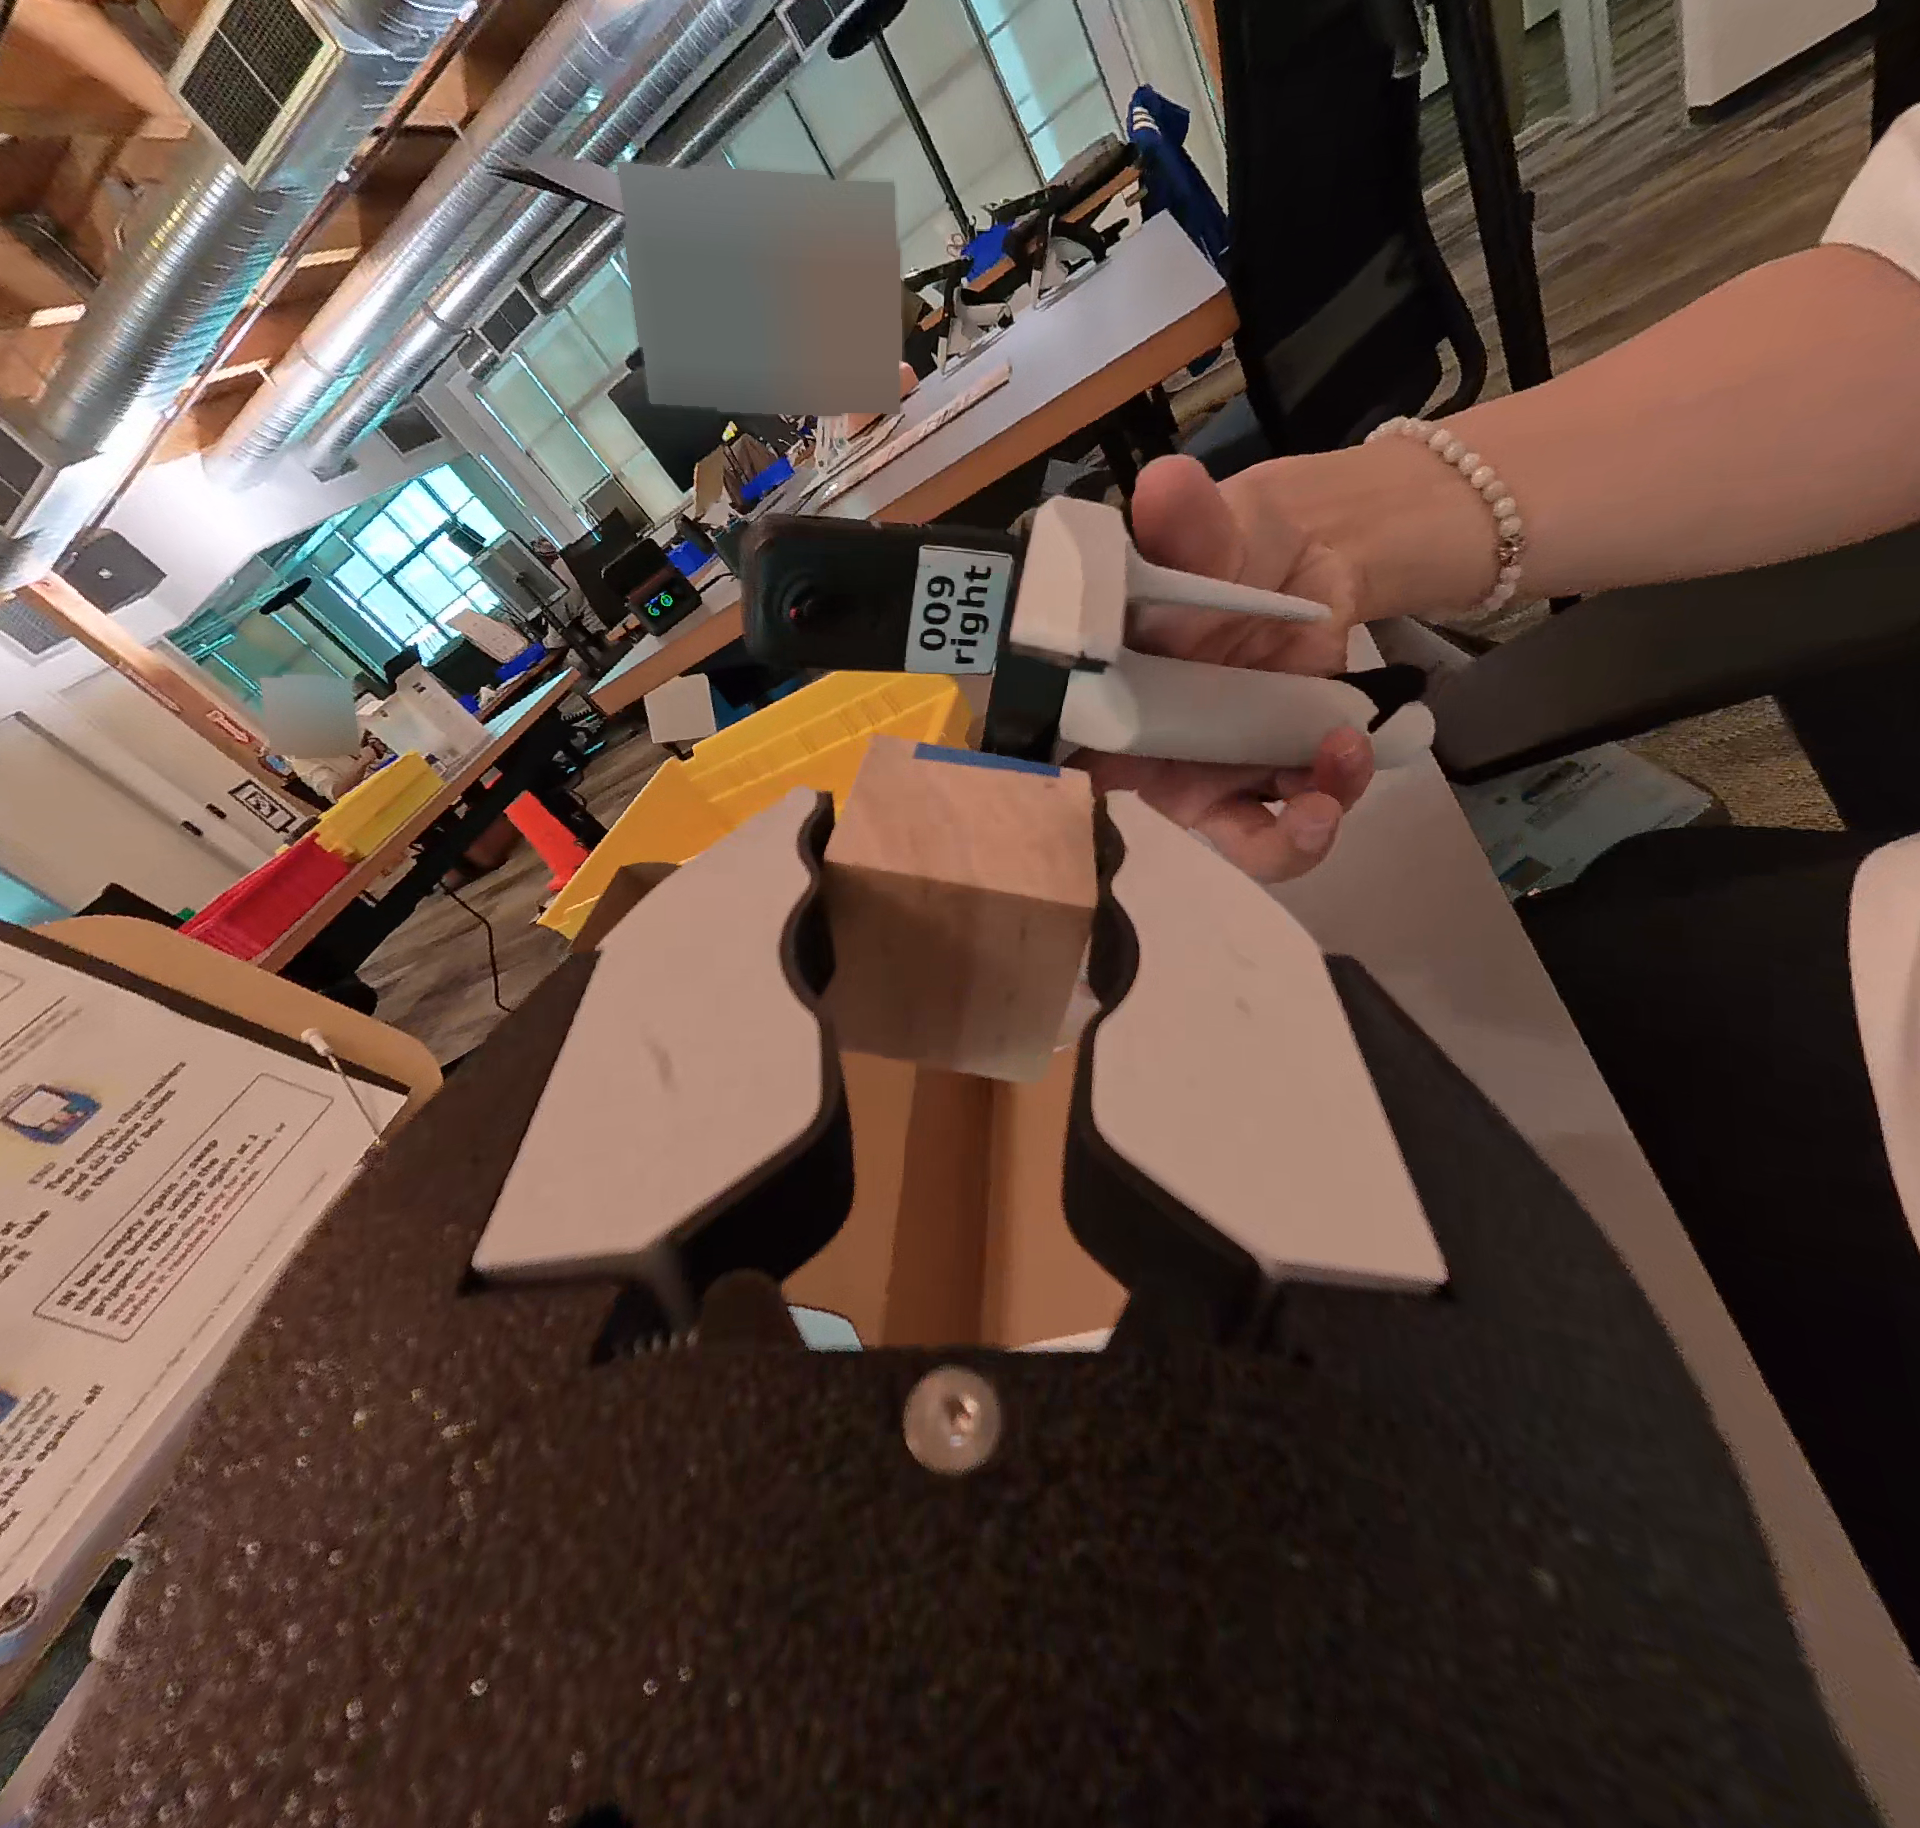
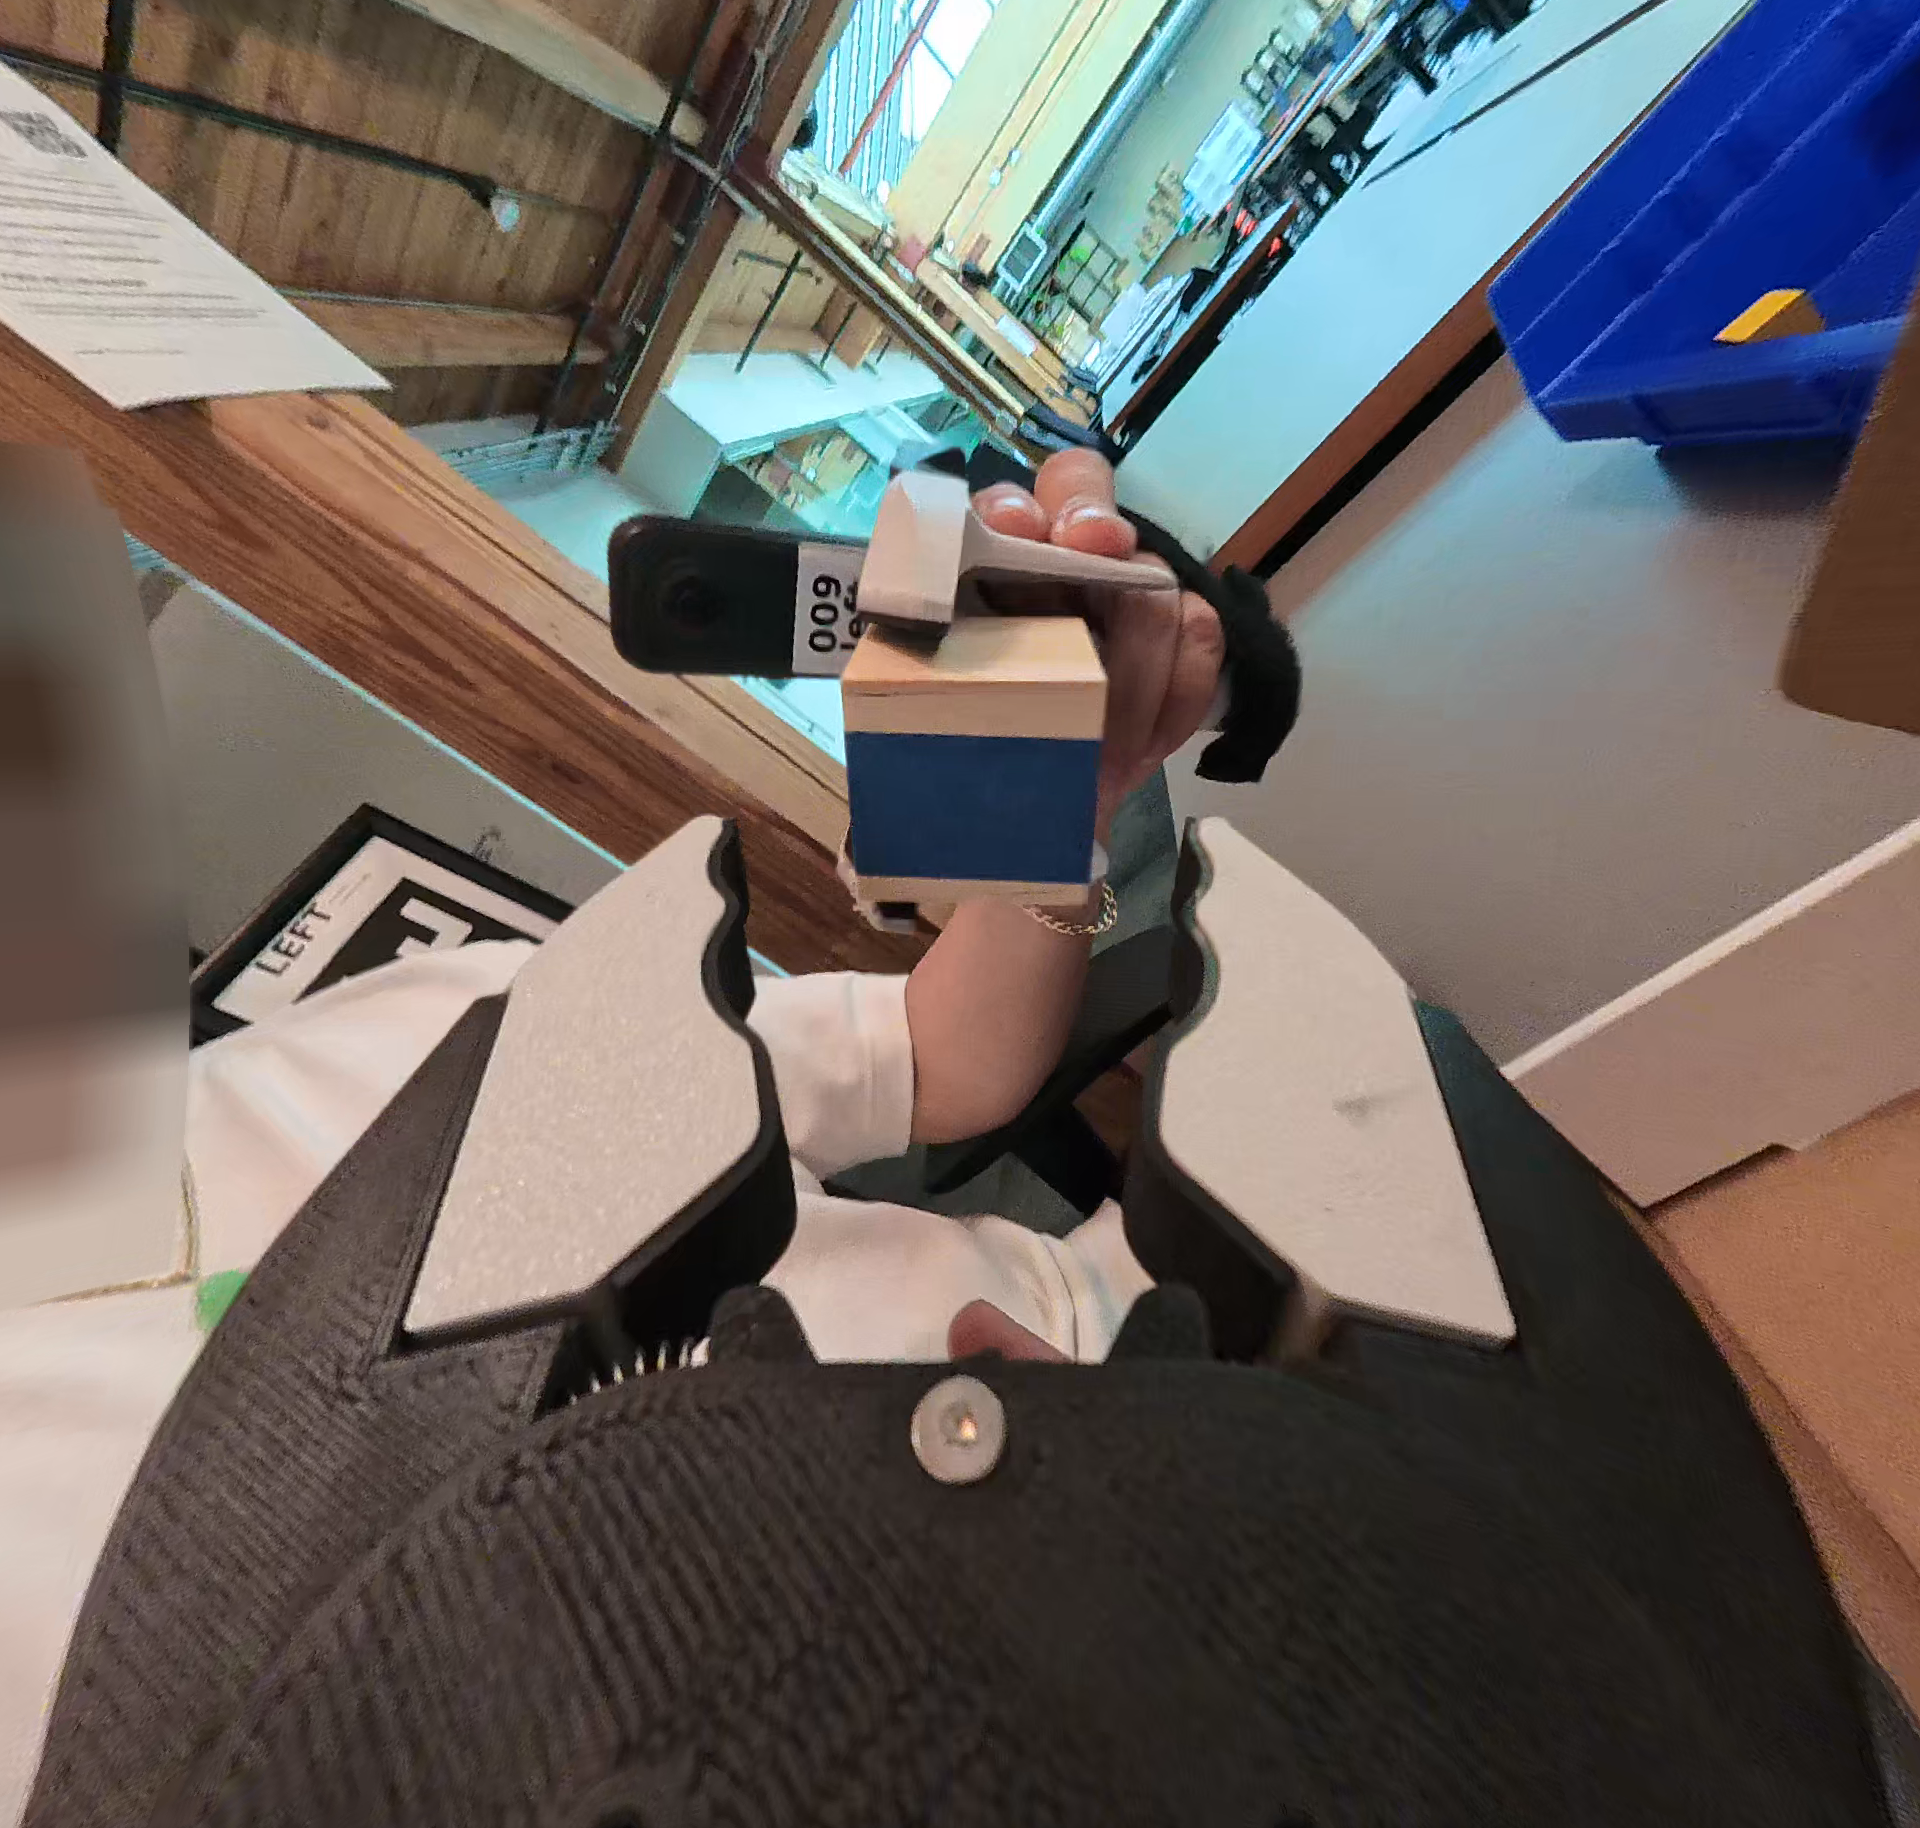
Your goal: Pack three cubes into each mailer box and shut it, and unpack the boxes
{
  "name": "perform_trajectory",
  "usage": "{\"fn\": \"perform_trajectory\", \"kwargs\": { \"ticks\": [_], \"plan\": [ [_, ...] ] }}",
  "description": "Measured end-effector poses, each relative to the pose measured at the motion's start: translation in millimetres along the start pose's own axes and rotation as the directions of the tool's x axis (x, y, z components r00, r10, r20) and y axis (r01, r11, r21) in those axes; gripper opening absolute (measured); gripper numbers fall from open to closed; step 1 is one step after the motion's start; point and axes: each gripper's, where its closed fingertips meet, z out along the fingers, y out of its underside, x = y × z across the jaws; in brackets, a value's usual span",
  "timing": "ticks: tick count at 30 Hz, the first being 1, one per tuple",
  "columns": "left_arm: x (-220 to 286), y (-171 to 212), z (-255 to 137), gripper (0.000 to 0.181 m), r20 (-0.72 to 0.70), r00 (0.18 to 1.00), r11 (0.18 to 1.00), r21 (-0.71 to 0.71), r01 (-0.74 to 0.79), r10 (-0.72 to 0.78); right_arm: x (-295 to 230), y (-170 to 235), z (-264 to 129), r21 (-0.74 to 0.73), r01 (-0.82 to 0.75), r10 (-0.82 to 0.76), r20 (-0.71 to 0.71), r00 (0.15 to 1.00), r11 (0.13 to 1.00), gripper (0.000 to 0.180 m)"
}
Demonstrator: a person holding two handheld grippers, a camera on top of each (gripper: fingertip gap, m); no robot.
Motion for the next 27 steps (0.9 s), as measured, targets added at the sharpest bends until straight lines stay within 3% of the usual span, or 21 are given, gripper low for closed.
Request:
{"fn": "perform_trajectory", "kwargs": {
  "ticks": [2,6,8,10,12,15,17,18,21,24,27],
  "plan": [
    [5.4,0.9,2.6,0.046,-0.016,1.000,1.000,-0.003,-0.021,0.021,-0.3,5.8,7.6,-0.042,0.008,-0.008,0.006,1.000,0.999,0.078],
    [9.5,7.1,9.9,0.046,-0.001,0.999,0.999,-0.038,-0.032,0.032,5.2,-4.1,9.2,0.012,-0.018,0.018,0.010,1.000,1.000,0.046],
    [13.7,12.9,11.6,0.055,-0.022,1.000,0.998,-0.062,0.016,-0.017,11.9,-1.2,5.9,-0.021,-0.025,0.025,-0.012,1.000,0.999,0.045],
    [13.3,15.1,10.0,0.069,-0.014,0.999,0.997,-0.074,0.034,-0.035,24.8,-2.5,-2.8,-0.050,0.017,-0.023,-0.116,0.993,0.999,0.045],
    [4.7,17.9,3.0,0.070,0.026,0.999,0.994,-0.100,0.035,-0.032,37.2,-13.7,-22.5,-0.081,0.102,-0.120,-0.265,0.957,0.991,0.045],
    [-14.6,27.5,-14.0,0.066,0.109,0.993,0.986,-0.156,0.053,-0.036,66.1,-29.6,-71.1,-0.266,0.208,-0.326,-0.559,0.762,0.941,0.045],
    [-25.2,41.5,-25.5,0.060,0.153,0.987,0.973,-0.215,0.082,-0.050,85.4,-28.3,-100.1,-0.466,0.167,-0.465,-0.651,0.600,0.869,0.045],
    [-29.0,49.8,-29.9,0.058,0.169,0.984,0.964,-0.246,0.102,-0.060,90.4,-26.7,-104.1,-0.551,0.161,-0.536,-0.632,0.560,0.819,0.045],
    [-31.3,69.1,-35.9,0.056,0.179,0.977,0.936,-0.311,0.166,-0.114,107.9,-9.0,-102.2,-0.767,0.096,-0.676,-0.491,0.550,0.635,0.045],
    [-27.0,77.1,-33.1,0.055,0.164,0.977,0.927,-0.327,0.183,-0.135,137.9,-6.0,-116.1,-0.905,0.001,-0.807,-0.379,0.454,0.425,0.046],
    [-21.1,82.7,-25.8,0.053,0.136,0.973,0.928,-0.299,0.221,-0.188,157.8,1.6,-119.1,-0.932,-0.063,-0.819,-0.344,0.459,0.356,0.046]
  ]
}}
